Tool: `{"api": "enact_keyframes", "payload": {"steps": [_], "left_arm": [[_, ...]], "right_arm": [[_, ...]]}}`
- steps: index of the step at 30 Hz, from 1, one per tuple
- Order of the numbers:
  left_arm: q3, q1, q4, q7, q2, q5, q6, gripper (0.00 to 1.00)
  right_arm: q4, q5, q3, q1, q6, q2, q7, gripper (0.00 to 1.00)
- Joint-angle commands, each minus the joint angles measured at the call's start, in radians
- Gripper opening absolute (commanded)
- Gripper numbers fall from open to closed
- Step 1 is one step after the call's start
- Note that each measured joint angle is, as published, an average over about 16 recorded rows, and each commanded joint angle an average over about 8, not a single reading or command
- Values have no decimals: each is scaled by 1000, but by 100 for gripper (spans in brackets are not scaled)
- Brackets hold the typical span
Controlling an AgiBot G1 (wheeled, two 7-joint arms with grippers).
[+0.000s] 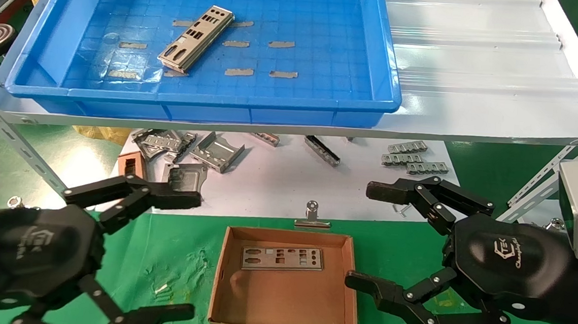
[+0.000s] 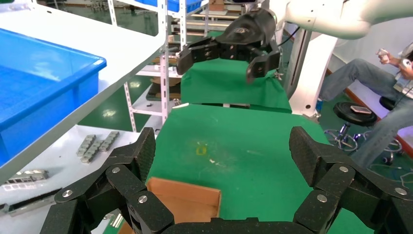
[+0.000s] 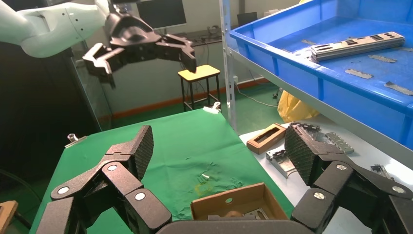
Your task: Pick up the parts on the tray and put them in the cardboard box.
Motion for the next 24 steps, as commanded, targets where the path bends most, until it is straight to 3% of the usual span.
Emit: {"api": "enact_keyframes", "payload": {"steps": [1, 24], "left_arm": [[-15, 7, -13, -12, -12, -8, 4, 100], [-8, 4, -7, -8, -7, -5, 2, 100]], "right_arm": [[0, 0, 0, 0, 0, 0, 0, 100], [0, 0, 0, 0, 0, 0, 0, 100]]}}
